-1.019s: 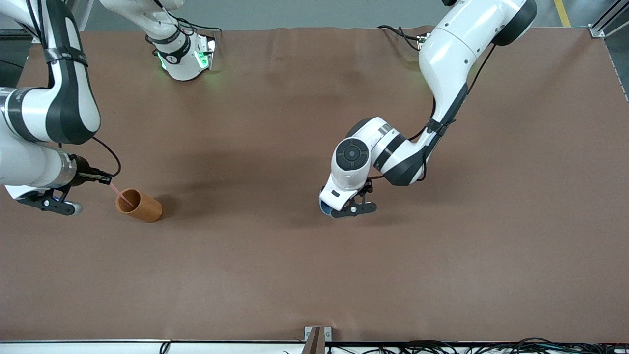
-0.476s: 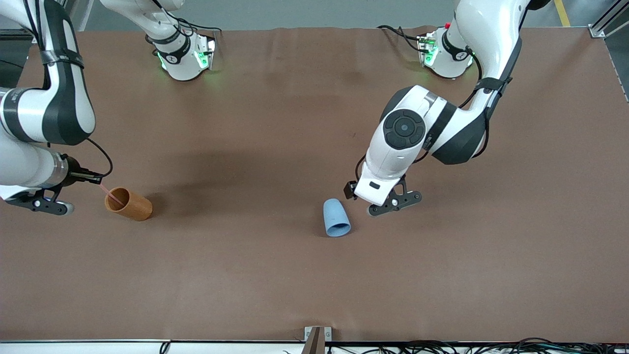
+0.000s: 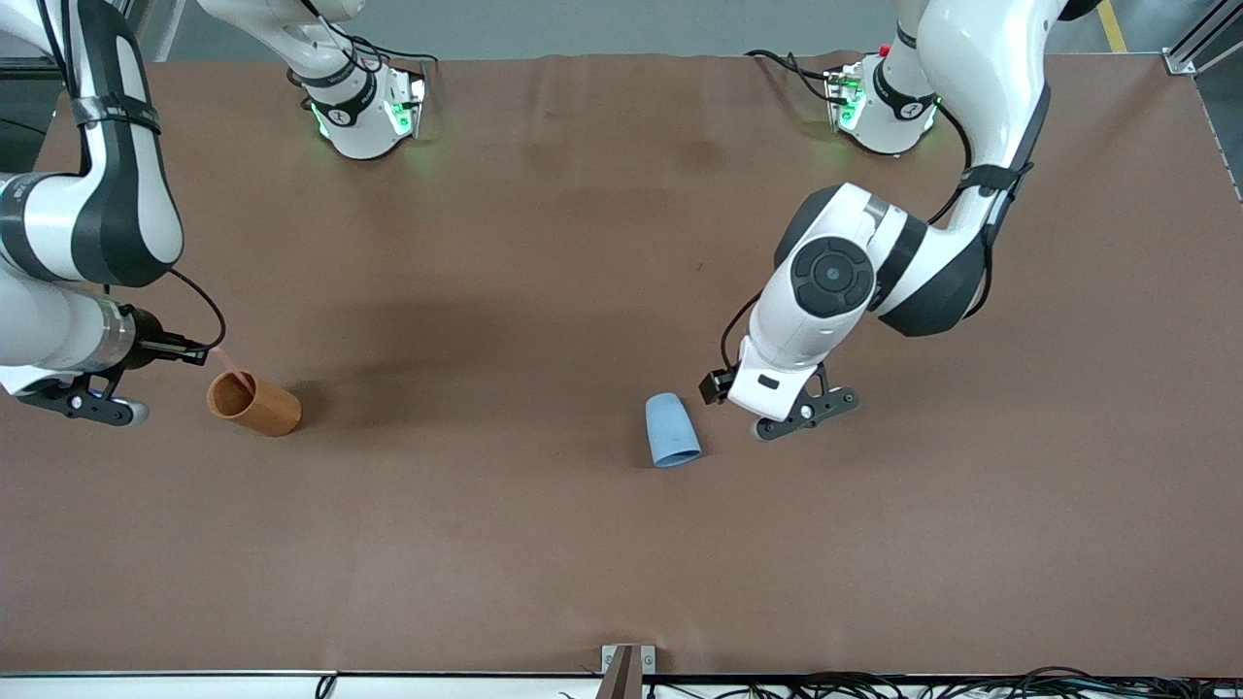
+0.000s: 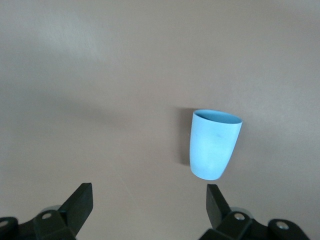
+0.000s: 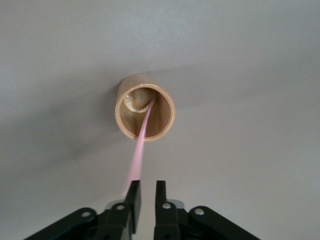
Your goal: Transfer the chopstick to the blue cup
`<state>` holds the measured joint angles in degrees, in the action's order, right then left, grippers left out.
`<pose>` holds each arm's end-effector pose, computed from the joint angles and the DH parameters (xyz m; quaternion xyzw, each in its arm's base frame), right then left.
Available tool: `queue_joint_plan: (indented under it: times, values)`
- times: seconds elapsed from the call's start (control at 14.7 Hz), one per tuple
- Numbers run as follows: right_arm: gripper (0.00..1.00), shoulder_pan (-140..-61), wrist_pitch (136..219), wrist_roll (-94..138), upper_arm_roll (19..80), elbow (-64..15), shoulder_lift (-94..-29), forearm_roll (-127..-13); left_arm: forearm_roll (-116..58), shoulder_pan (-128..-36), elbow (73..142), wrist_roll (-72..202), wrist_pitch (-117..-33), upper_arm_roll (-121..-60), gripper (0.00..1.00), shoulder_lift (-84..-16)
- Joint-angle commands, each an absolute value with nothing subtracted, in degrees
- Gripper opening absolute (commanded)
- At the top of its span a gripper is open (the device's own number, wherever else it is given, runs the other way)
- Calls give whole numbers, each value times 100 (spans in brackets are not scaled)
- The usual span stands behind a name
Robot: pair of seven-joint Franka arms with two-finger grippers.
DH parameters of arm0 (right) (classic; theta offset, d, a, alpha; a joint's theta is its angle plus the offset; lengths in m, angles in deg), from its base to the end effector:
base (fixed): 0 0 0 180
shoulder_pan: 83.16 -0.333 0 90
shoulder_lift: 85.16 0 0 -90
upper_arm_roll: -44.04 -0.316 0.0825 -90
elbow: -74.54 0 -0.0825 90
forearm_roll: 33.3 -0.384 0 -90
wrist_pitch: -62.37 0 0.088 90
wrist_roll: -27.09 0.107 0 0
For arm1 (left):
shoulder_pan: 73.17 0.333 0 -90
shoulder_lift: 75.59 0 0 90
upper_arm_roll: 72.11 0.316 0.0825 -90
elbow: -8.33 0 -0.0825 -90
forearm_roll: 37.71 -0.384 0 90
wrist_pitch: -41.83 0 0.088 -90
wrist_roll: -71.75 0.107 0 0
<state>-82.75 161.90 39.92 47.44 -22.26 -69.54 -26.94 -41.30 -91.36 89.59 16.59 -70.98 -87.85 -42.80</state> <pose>0.6112 -0.0480 0.4219 0.9835 -0.1282 -0.1067 0.0700 0.6105 -0.3623 0.3752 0.9803 0.1925 -0.0317 0.0317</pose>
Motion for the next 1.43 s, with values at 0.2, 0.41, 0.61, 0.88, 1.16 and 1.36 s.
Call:
queue_joint_plan:
  times: [0.2,0.41,0.61,0.88,1.16,1.36]
  values:
    - [100,-8140,16038,3799,4668,-1636,-7197,-2776,-2883,-9127,8515,453,-7383,-8275,100,-3604]
    - [100,-8131,15179,3615,4642,-530,-7241,-2794,-2857,-9118,8155,-100,-7786,-8002,100,-3000]
    - [100,-8036,14501,3211,4686,-69,-7678,-3529,-2813,-9153,7926,-1196,-8664,-8002,100,-2655]
    - [100,-7999,13946,2982,4642,-524,-8680,-3611,-2839,-9443,7943,-1632,-9053,-8002,100,-2347]
    - [100,-8078,13989,2876,4633,-1186,-9193,-3567,-2909,-9663,8039,-1632,-9053,-8002,95,-2329]
    - [100,-8087,13989,2876,4642,-914,-9105,-3576,-2927,-9663,8162,-1562,-8800,-8002,78,-2399]
